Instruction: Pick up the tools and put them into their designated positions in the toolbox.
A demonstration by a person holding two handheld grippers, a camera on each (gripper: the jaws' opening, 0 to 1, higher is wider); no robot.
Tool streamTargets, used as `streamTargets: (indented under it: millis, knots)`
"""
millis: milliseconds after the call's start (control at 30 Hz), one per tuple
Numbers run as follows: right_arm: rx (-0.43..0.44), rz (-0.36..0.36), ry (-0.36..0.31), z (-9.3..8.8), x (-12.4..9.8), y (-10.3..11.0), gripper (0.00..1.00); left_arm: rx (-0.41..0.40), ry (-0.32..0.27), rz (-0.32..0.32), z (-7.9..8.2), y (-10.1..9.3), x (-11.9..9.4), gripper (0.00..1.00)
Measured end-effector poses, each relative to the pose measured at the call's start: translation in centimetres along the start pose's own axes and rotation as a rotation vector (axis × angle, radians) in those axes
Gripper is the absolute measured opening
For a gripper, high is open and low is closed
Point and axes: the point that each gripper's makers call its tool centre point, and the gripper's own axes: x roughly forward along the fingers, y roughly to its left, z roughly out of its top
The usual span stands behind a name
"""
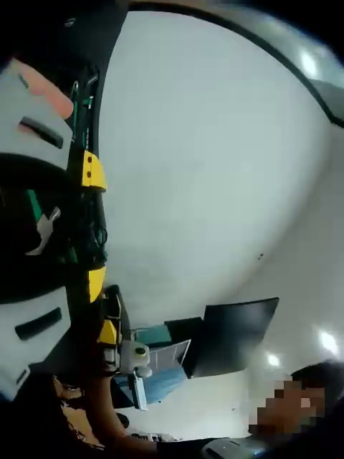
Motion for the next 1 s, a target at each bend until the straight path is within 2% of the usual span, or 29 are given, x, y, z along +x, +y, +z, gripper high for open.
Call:
streamTargets:
  millis: [1000]
  knots:
    - [-0.003, 0.007, 0.002, 0.12, 0.00, 0.55, 0.45, 0.012, 0.007, -0.009, 0.16, -0.93, 0.10, 0.37]
